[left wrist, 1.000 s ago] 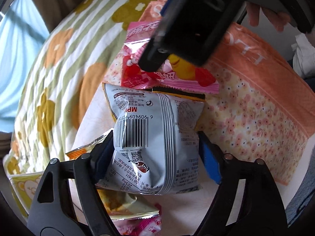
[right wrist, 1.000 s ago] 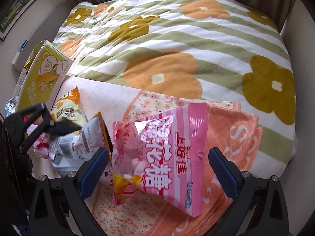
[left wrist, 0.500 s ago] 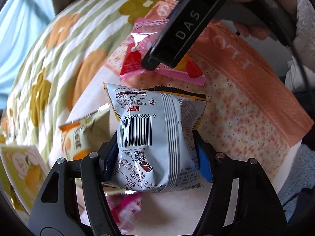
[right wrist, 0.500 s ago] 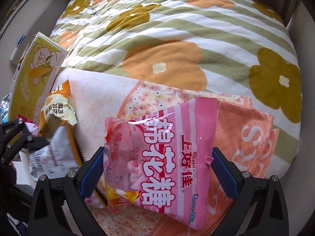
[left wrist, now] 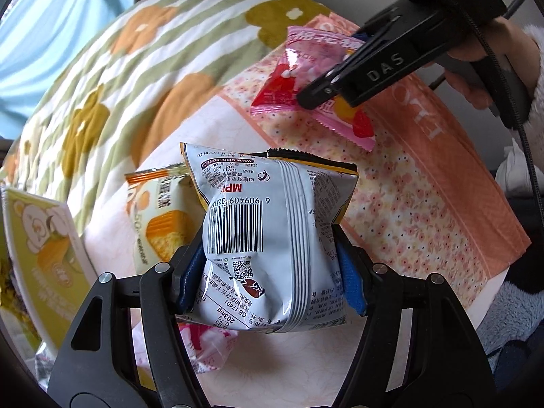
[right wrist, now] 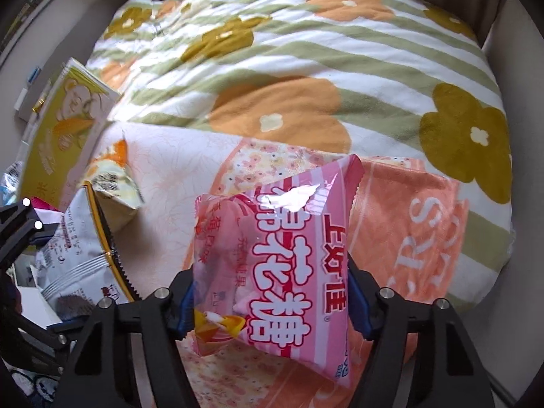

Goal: Organize snacks
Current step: 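Carry the white bag over the yellow box and open the left tool to drop it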

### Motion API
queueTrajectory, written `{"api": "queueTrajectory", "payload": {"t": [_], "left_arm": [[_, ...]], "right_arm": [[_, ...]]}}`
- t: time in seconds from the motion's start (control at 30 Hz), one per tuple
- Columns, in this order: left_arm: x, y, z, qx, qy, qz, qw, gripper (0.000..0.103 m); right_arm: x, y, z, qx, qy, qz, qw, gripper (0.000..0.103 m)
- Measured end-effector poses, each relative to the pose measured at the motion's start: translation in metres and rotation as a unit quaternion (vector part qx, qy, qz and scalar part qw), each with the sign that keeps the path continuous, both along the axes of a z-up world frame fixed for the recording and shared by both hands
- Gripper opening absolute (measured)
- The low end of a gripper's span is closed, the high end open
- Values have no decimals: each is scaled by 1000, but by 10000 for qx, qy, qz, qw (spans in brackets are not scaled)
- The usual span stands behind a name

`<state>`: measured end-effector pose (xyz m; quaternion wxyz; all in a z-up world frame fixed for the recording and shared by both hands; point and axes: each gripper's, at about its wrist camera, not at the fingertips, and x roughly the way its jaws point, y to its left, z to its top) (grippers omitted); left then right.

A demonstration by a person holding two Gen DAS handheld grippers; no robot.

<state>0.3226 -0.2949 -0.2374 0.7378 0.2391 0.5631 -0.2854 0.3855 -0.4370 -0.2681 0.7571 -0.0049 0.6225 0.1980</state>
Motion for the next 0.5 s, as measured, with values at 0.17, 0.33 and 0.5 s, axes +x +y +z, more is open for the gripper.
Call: {"api": "queueTrajectory", "payload": {"t": [0.17,0.33,0.5], "left_arm": [[-9,4,25,-159,-203,237,9994,64],[-17,19,61,-406,-520,603,9960,64],[-26,60,108,-709,-881,1275,9854,64]], "right_arm": [[-13,-3,35,54,-346,-85,9994,65],[-26,3,81,-38,-667,-96,9977,65],[-38,25,127,-12,-1098,58,9939,65]]}}
